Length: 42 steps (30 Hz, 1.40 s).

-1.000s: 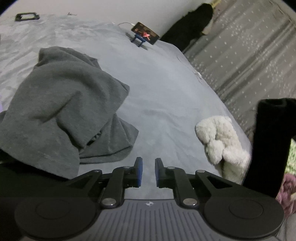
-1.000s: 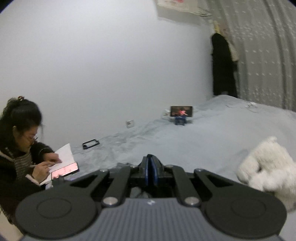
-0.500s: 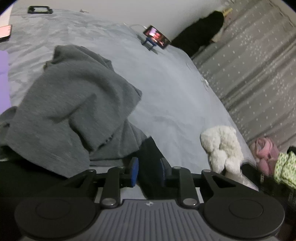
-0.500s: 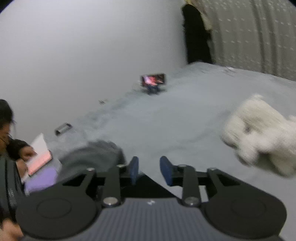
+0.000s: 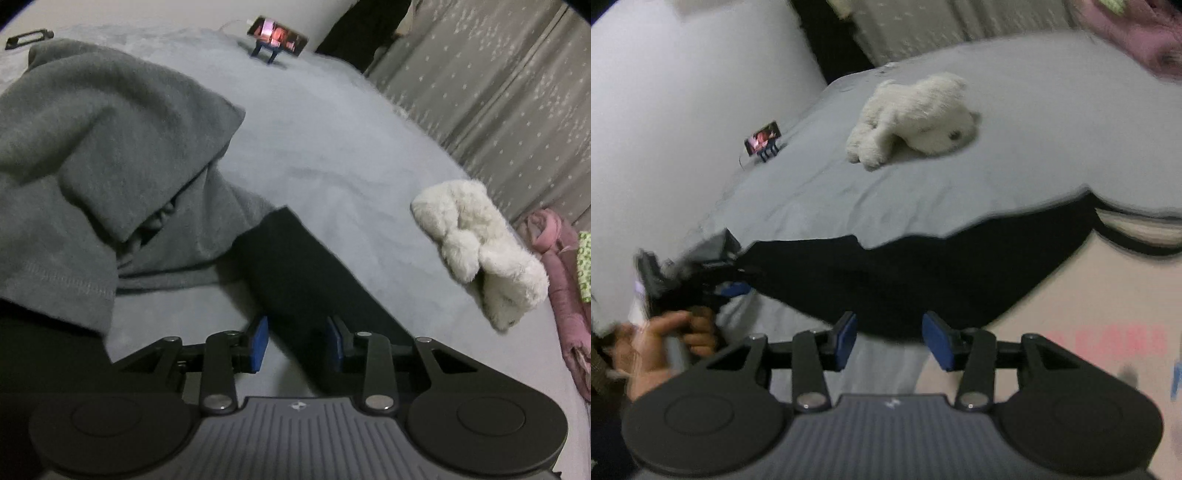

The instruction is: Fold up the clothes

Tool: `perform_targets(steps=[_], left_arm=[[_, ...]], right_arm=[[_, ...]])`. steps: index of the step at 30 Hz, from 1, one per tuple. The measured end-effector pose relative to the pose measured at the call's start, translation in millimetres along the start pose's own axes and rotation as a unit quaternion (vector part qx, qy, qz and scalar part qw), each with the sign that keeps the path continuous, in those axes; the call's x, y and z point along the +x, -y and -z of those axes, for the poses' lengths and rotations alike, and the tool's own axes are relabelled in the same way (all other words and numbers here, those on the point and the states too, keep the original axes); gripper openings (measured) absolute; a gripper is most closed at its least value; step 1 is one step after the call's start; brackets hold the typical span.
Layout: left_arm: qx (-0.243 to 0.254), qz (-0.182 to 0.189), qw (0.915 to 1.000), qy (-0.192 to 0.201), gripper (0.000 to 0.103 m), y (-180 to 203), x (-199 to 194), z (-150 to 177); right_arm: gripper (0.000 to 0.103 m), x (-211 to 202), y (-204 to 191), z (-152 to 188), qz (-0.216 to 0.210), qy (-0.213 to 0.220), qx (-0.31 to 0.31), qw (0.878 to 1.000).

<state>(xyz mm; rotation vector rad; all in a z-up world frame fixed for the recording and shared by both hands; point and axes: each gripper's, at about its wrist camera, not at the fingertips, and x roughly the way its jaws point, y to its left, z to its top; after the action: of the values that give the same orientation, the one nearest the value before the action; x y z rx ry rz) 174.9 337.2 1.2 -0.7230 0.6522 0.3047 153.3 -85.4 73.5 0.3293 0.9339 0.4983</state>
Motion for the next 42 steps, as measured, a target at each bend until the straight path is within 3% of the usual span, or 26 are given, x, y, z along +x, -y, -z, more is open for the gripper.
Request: perform_targets(steps=[2, 3, 4, 6, 8, 11, 14, 17, 20, 23, 25, 26, 27, 31, 34, 36, 40, 42], left_arm=[[-0.005, 0.012, 0.9999, 0.012, 0.029, -2.9, 1.1, 1.6], [-0.008, 0.017, 0.9997, 0.017, 0.012, -4.4, 1.7, 2.4], [-0.008, 0.023, 0.9996, 0.017, 0.005, -5.4, 2.8, 3.0], [-0.006, 0.024, 0.9994, 0.024, 0.005, -6.7, 2.2, 3.1], [-0.006, 0.033, 0.9987, 0.038, 0.005, -7.2, -2.4, 1.5], [-0.015, 0.051, 0.9968, 0.060, 0.005, -7.8, -12.9, -3.8], [-0.018, 0.046, 0.9958, 0.076, 0.005, -9.8, -22.7, -8.9], [-0.027, 0.035, 0.9955, 0.084, 0.004, -17.3, -32.2, -15.0], [-0.041, 0.031, 0.9944, 0.093, 0.004, -22.2, -37.1, -19.7], [-0.024, 0.008, 0.9954, 0.092, 0.004, -16.2, -31.2, -17.5], [-0.009, -0.005, 0.9959, 0.090, 0.004, -10.4, -24.5, -15.3], [-0.009, -0.006, 0.9958, 0.090, 0.004, -10.0, -23.1, -15.3], [-0.014, -0.004, 0.9957, 0.092, 0.004, -11.3, -23.3, -15.9], [-0.041, 0.006, 0.9941, 0.100, 0.004, -20.3, -27.6, -20.4], [-0.052, 0.009, 0.9929, 0.106, 0.004, -24.4, -28.8, -21.1], [-0.054, 0.007, 0.9929, 0.106, 0.004, -25.1, -27.4, -21.7], [-0.057, 0.009, 0.9924, 0.109, 0.004, -25.0, -26.1, -22.4], [-0.054, 0.011, 0.9931, 0.104, 0.004, -24.2, -23.9, -21.5]], right_arm=[[0.042, -6.0, 7.3, 5.1, -0.017, -0.010, 0.017, 1.000], [0.042, -2.4, 7.1, 5.1, -0.016, -0.020, 0.016, 1.000], [0.043, 2.9, 5.5, 3.8, -0.014, -0.030, 0.020, 0.999], [0.042, 17.8, -1.1, 0.5, -0.001, -0.037, 0.010, 0.999], [0.042, 38.1, -11.5, 0.6, 0.042, -0.028, -0.028, 0.998], [0.040, 71.2, -27.6, 14.8, 0.105, -0.037, -0.113, 0.987], [0.004, 89.9, -36.7, 31.7, 0.144, -0.046, -0.161, 0.975], [0.004, 85.5, -33.6, 38.9, 0.137, -0.027, -0.145, 0.979], [0.004, 72.6, -34.8, 43.4, 0.071, -0.012, -0.134, 0.988], [0.007, 73.6, -37.4, 47.4, 0.106, -0.017, -0.153, 0.982], [0.022, 70.6, -34.0, 48.1, 0.126, -0.012, -0.148, 0.981], [0.039, 66.5, -30.9, 48.6, 0.120, -0.009, -0.138, 0.983], [0.046, 62.9, -29.4, 50.2, 0.113, -0.004, -0.132, 0.985], [0.040, 65.5, -32.1, 56.7, 0.151, -0.001, -0.162, 0.975], [0.027, 75.6, -31.6, 60.5, 0.164, -0.006, -0.167, 0.972], [0.011, 77.3, -33.8, 60.6, 0.166, -0.005, -0.165, 0.972], [0.010, 61.4, -27.6, 54.7, 0.118, 0.006, -0.114, 0.986], [0.010, 62.1, -21.6, 52.9, 0.113, 0.006, -0.098, 0.989]])
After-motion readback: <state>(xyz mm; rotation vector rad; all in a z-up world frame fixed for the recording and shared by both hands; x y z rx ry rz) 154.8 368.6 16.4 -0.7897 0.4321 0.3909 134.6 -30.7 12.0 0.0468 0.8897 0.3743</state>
